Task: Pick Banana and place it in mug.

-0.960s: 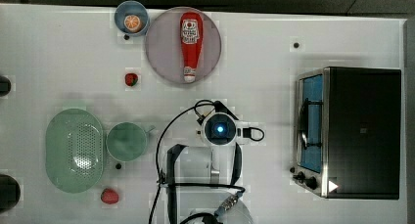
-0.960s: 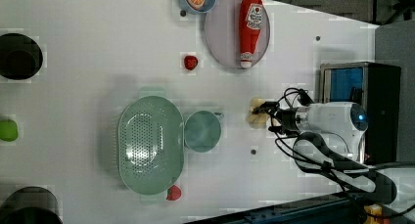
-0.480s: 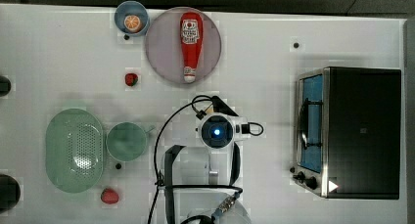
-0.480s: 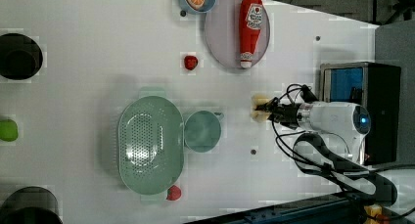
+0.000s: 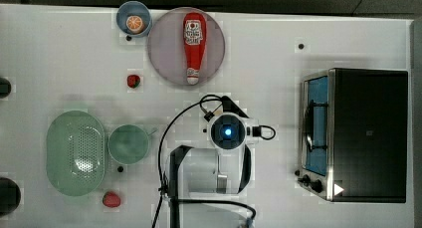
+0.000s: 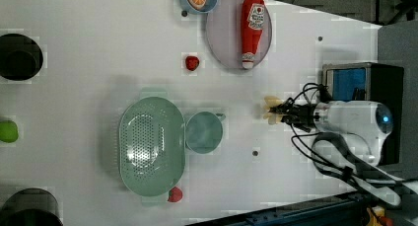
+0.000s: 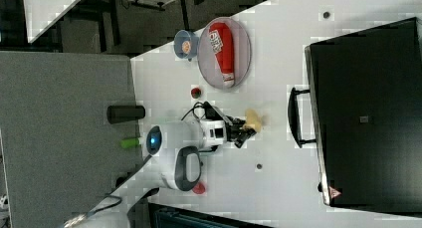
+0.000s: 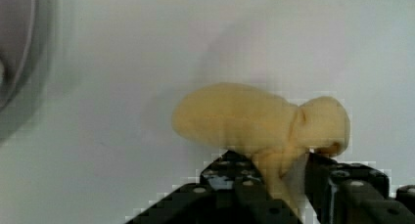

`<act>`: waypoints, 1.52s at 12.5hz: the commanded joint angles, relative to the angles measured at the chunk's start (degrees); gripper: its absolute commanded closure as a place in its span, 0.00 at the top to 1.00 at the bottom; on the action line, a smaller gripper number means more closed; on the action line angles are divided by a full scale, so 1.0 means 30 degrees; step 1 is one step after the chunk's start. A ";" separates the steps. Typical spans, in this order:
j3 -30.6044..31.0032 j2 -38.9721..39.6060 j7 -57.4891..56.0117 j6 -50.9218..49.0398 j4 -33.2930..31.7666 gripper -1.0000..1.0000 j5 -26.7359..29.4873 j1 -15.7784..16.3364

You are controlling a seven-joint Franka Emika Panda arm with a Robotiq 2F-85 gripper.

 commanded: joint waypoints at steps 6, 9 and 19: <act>0.0242 -0.8762 0.0222 -1.2657 0.4238 0.34 -0.0027 -0.0480; 0.0834 -0.9934 0.0318 -1.5727 0.6000 0.34 -0.0024 -0.0291; 0.7788 -0.9308 0.8455 -1.6405 0.6554 0.34 0.2280 0.0715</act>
